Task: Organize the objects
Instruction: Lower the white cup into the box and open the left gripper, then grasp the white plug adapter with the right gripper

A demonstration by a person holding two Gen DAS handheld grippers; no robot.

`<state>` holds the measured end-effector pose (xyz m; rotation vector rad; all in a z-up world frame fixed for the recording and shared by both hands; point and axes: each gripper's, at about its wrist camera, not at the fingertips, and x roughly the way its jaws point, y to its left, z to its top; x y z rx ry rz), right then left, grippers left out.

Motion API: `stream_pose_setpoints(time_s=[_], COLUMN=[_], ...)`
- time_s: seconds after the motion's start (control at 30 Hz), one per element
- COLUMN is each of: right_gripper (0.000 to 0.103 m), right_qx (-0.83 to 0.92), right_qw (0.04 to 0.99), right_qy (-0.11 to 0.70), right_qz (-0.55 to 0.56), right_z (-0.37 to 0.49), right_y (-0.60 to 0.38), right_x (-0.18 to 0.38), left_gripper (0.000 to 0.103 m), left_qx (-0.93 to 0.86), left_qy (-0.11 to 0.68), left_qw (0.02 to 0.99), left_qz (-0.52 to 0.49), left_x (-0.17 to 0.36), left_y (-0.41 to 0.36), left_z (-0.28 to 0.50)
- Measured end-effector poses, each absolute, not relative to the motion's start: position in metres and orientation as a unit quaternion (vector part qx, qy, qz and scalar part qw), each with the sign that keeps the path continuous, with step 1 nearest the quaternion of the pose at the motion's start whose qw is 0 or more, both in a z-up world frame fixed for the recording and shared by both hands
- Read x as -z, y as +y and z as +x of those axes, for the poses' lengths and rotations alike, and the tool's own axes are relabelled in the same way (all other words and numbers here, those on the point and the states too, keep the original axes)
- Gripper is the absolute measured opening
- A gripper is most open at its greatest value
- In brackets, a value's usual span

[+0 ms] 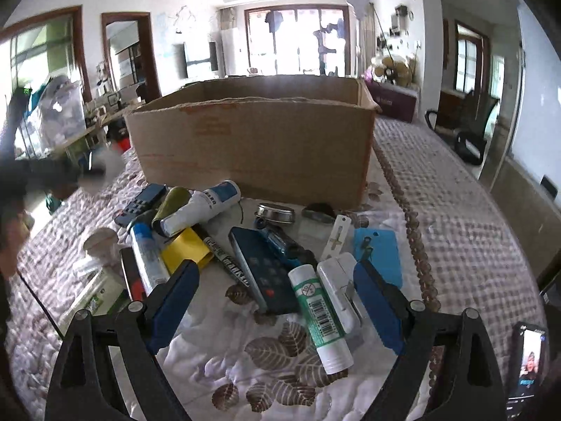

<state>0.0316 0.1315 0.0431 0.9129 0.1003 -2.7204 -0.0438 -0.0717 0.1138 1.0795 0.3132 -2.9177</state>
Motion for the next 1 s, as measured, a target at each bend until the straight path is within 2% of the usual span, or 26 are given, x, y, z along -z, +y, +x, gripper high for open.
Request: stream_pose_setpoints(time_s=[0.1,0.2,0.4,0.6,0.87,1.0], right_gripper=[0.103,0.103,0.103,0.103,0.103,0.103], right_qx=[0.946,0.951,0.948,0.947,0.924,0.910], right_qw=[0.129,0.117,0.098,0.094,0.095,0.118], right_qy=[0.044,0.036,0.012,-0.029,-0.135,-0.167], right_qz=[0.293,0.286,0.302,0.307,0.345,0.361], right_z=[0.038,0.037,0.026,0.016,-0.005,-0.008], right_y=[0.129,0.135,0.150,0.174,0.221,0.232], right_x=[-0.048,-0.051,-0.049,-0.050,-0.041,-0.037], left_gripper=[0.037,0.037,0.037,0.037,0.071,0.074], left_qx=[0.952,0.952,0.931,0.922,0.940,0.944], left_qy=[0.057,0.038,0.038,0.055,0.039,0.040], left_qw=[-0.005,-0.006,0.023,0.044,0.005,-0.021], left_qz=[0.302,0.303,0.361,0.381,0.338,0.326], left_x=[-0.141,-0.146,-0.120,-0.096,-0.126,-0.138], left_y=[-0.048,-0.029,-0.012,-0.006,0.007,0.004], left_z=[-0.069,-0.111,-0.188,-0.212,-0.145,-0.097])
